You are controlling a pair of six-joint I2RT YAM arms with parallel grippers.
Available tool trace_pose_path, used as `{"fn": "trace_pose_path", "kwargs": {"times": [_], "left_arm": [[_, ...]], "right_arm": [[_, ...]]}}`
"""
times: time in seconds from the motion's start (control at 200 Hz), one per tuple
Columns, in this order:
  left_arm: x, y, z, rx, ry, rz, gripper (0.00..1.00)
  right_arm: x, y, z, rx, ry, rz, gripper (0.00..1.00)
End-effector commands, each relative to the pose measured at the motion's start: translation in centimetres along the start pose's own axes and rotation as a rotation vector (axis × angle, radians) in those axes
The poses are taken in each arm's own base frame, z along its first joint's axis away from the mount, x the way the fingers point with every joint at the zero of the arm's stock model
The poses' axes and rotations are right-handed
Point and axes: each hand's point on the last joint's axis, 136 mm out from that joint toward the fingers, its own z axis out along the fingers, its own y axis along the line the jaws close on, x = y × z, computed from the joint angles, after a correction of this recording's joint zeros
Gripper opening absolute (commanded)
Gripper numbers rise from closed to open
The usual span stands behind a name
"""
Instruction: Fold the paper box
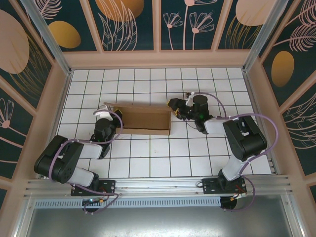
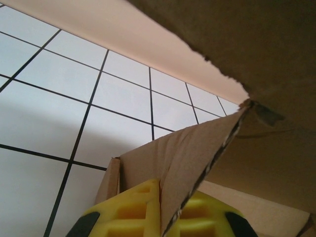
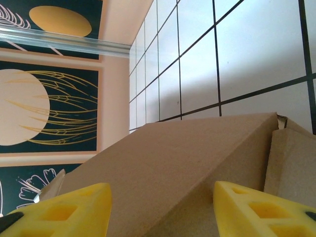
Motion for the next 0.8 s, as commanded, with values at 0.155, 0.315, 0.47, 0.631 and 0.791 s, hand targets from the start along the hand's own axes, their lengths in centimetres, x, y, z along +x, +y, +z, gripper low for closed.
{"fn": "trace_pose_path", "kwargs": {"times": [0.155, 0.315, 0.47, 0.631, 0.791], "left_arm": [[5.0, 1.3, -1.2, -0.038, 0.207, 0.007, 0.04], [6.0, 2.4, -2.1, -0.065, 0.222, 0.006, 0.15], [6.2, 2.5, -2.6, -0.061, 0.224, 0.01, 0.27], [5.5, 2.2, -3.0, -0.059, 0.213, -0.013, 0.39], [4.3, 2.9, -3.9, -0.122, 0.196, -0.046, 0.42]], "right_arm": [[-0.6, 1.2, -1.1, 0.01, -0.045, -0.153, 0.54], [-0.5, 1.3, -1.9, 0.002, -0.067, -0.255, 0.5], [0.1, 1.3, -2.2, -0.022, -0.056, -0.317, 0.46], [0.4, 0.8, -2.3, -0.012, -0.053, -0.343, 0.44], [-0.2, 0.9, -2.8, 0.035, -0.086, -0.408, 0.43]]}}
